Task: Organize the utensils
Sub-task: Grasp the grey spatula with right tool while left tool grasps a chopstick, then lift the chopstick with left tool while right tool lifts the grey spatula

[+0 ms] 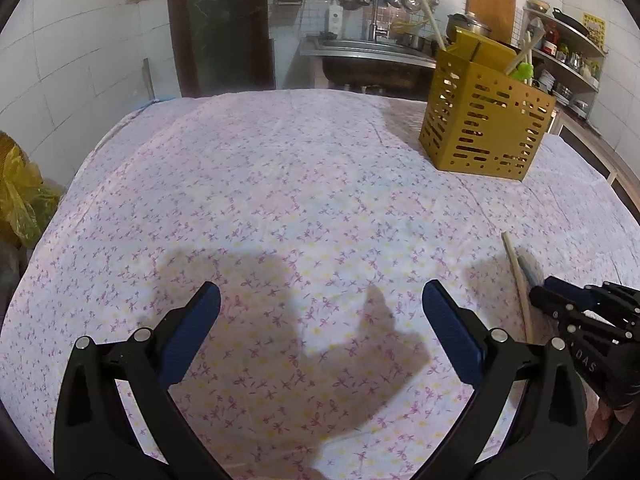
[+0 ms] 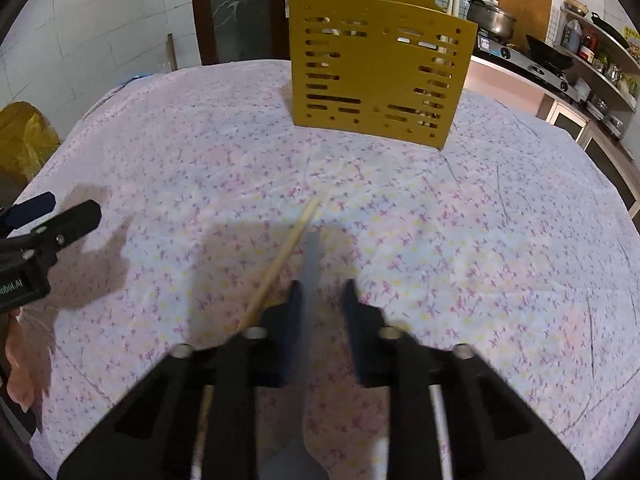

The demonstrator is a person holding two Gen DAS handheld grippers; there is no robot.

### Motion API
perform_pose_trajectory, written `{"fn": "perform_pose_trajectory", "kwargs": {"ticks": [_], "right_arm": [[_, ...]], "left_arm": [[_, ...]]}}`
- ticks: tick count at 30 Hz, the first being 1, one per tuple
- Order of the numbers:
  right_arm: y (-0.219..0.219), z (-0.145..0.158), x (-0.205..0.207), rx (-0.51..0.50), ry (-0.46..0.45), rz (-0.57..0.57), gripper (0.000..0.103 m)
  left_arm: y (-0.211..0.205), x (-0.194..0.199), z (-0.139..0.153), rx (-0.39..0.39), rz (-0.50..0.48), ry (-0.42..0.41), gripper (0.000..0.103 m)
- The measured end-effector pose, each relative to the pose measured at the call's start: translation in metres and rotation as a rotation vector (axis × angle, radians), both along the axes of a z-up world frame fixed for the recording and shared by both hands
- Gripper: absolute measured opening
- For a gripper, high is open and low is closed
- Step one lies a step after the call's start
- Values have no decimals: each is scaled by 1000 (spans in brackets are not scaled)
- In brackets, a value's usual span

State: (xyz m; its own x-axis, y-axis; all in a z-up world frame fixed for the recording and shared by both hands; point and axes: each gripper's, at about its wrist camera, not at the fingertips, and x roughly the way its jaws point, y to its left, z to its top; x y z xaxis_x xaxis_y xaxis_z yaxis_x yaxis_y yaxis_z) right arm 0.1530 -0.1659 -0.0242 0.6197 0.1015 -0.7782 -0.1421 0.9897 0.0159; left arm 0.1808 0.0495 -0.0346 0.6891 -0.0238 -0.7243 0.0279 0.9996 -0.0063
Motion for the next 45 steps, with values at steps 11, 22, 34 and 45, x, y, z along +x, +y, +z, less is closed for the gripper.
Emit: {"fn": "perform_pose_trajectory", "kwargs": {"ticks": [11, 22, 34, 45], "right_arm": [[-68, 10, -3, 20, -35, -127, 7], [-113, 0, 2, 54, -26, -189, 7], [-115, -6, 1, 71, -30, -189, 7], [-109, -2, -2, 63, -43, -187, 7]], "left_arm": [[-51, 5, 6, -17, -80, 11, 98], [-123, 19, -18, -55, -182, 102, 97], [-149, 30, -31, 37, -209, 140, 46], [-141, 41, -27, 1, -210, 186, 5]]}}
